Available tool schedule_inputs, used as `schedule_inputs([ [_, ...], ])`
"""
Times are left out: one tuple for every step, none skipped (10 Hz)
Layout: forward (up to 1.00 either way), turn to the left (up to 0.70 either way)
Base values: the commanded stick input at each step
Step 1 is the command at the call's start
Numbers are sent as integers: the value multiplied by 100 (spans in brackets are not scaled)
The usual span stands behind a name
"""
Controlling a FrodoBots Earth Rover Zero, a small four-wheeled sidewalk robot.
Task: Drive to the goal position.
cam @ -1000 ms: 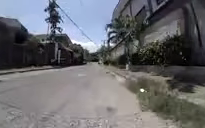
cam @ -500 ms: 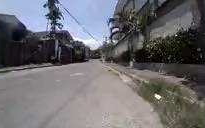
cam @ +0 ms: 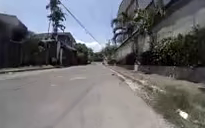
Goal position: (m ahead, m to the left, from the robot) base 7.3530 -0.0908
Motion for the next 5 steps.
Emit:
schedule_inputs([
  [100, 0],
  [100, 0],
  [100, 0],
  [100, 0],
  [100, 0],
])
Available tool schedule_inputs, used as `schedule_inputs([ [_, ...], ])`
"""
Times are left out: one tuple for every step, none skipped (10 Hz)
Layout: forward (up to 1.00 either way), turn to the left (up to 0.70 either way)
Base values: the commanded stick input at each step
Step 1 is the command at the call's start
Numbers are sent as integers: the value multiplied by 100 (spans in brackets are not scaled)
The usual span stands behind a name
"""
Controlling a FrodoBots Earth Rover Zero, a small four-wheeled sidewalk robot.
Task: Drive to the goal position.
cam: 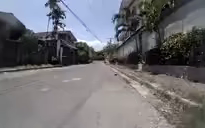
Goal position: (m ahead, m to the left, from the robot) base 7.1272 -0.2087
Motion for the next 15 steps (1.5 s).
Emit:
schedule_inputs([
  [100, 0],
  [100, 0],
  [100, 0],
  [100, 0],
  [100, 0],
  [100, 0],
  [100, 0],
  [100, 0],
  [100, 0],
  [100, 0],
  [100, 0],
  [100, 0],
  [100, 0],
  [100, 0],
  [100, 0],
])
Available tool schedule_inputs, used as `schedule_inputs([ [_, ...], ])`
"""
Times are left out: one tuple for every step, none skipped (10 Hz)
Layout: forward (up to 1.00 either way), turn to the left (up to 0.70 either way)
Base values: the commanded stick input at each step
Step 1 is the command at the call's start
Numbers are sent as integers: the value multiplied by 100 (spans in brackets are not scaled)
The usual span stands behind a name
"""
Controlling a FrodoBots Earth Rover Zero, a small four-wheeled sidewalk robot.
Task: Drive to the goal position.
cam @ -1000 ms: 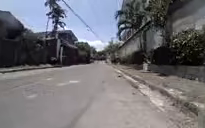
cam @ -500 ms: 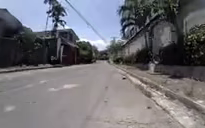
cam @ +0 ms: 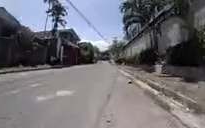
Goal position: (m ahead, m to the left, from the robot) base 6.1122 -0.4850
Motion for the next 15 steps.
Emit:
schedule_inputs([
  [100, 0],
  [100, 0],
  [100, 0],
  [100, 0],
  [100, 0],
  [100, 0],
  [100, 0],
  [100, 0],
  [100, 0],
  [100, 0],
  [100, 0],
  [100, 0],
  [100, 0],
  [100, 0],
  [100, -20],
])
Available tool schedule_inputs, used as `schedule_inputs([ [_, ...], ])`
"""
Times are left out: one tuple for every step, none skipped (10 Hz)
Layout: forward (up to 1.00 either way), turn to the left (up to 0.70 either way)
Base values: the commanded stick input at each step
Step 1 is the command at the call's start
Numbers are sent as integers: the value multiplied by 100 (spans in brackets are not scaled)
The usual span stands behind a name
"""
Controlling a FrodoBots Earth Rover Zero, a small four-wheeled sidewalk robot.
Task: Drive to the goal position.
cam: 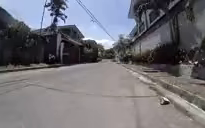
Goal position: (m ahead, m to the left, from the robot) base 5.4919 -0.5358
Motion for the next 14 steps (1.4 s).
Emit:
schedule_inputs([
  [100, -34],
  [100, -38],
  [100, -40],
  [100, -40],
  [100, -40],
  [100, -40],
  [100, -40],
  [100, -17],
  [100, 0],
  [100, 0],
  [100, 0],
  [100, 0],
  [100, 0],
  [100, 0],
])
